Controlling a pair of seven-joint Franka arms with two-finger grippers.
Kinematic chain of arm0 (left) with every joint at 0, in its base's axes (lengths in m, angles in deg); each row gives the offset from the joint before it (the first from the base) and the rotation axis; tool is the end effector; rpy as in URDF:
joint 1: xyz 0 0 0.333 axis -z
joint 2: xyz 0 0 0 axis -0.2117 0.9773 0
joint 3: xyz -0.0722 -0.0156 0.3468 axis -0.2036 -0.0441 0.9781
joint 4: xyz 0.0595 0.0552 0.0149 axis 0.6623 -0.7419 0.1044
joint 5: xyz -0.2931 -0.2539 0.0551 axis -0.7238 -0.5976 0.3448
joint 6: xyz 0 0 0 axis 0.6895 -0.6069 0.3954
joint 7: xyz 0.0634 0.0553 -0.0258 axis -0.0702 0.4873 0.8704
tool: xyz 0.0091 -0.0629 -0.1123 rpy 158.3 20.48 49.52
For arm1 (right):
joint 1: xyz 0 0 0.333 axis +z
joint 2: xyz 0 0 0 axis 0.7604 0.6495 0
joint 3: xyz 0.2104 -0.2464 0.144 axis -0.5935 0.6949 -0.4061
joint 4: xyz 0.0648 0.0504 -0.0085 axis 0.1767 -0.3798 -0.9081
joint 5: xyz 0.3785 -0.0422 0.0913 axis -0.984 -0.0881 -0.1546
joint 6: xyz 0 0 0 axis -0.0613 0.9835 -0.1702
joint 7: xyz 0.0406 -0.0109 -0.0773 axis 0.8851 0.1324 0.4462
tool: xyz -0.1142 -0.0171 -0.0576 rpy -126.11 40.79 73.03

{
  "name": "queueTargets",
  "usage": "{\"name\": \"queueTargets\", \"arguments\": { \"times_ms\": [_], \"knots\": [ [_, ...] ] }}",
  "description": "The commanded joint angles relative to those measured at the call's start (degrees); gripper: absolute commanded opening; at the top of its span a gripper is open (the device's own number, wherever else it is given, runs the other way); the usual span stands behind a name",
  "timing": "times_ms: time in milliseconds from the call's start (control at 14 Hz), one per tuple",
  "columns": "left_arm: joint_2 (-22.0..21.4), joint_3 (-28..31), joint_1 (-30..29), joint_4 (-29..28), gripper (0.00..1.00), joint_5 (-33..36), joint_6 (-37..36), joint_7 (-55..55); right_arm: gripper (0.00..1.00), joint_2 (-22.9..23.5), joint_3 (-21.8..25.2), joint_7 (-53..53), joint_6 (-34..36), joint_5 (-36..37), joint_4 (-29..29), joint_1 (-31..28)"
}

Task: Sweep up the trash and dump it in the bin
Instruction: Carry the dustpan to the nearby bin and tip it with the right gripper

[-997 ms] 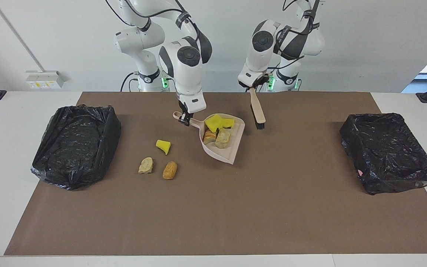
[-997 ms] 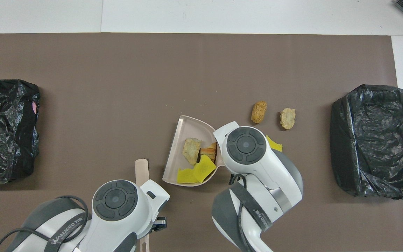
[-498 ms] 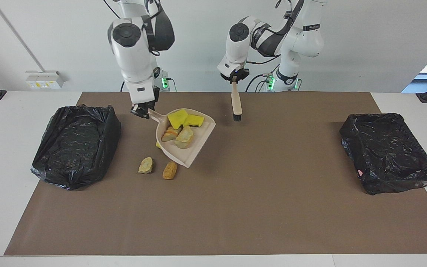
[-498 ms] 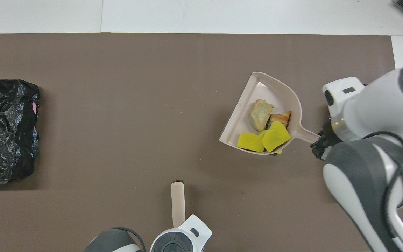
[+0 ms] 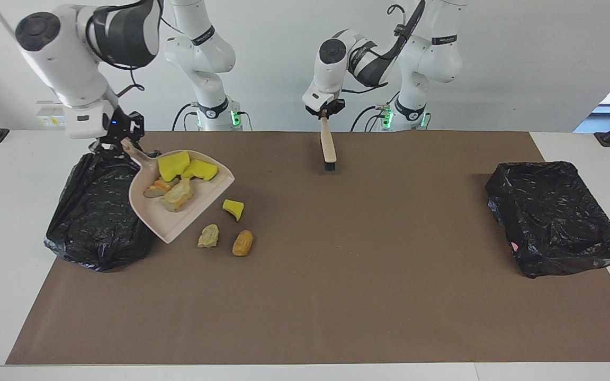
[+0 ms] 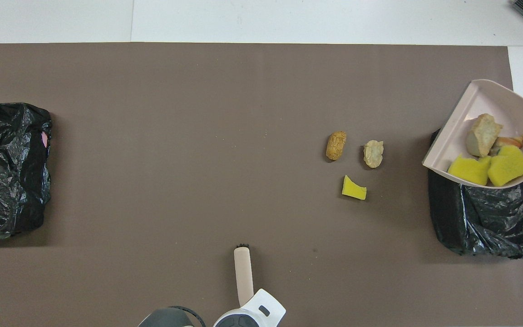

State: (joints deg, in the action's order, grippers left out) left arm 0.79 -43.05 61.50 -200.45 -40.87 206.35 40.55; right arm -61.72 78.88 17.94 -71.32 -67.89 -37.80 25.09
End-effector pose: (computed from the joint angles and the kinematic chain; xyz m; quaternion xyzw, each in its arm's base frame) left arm 0.1754 -0.3889 0.3724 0.9867 0.0036 -0.1624 0.0058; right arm 0.5293 -0.2130 0.5831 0.8919 0.4419 -0.0956 0.0074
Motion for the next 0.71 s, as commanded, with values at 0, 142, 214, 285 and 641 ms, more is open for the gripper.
{"name": "queueTargets", "arguments": {
  "times_ms": [0,142,214,285,641],
  "knots": [
    [0.69,0.75,1.96,-1.21,0.0,-0.94,2.13,1.28,0.0,3.85,-1.05,6.18,0.19,5.38,5.46,-5.2],
    [3.22,0.84,3.18,-1.29,0.0,-0.94,4.75,2.24,0.0,3.85,-1.05,9.87,-1.73,9.78,5.47,-7.93],
    [4.46,0.84,4.15,-1.3,0.12,-0.94,6.16,3.2,0.0,3.51,-1.05,10.93,-3.75,12.41,5.21,-8.72],
    [4.56,0.93,3.9,-0.77,0.23,-0.94,5.39,3.21,0.0,3.24,-1.05,11.12,-4.38,15.23,4.77,-8.99],
    [3.94,1.37,2.15,0.99,1.0,-0.42,4.24,2.59,0.0,0.61,-1.22,8.5,-7.36,25.95,-1.28,-5.93]
  ]
}}
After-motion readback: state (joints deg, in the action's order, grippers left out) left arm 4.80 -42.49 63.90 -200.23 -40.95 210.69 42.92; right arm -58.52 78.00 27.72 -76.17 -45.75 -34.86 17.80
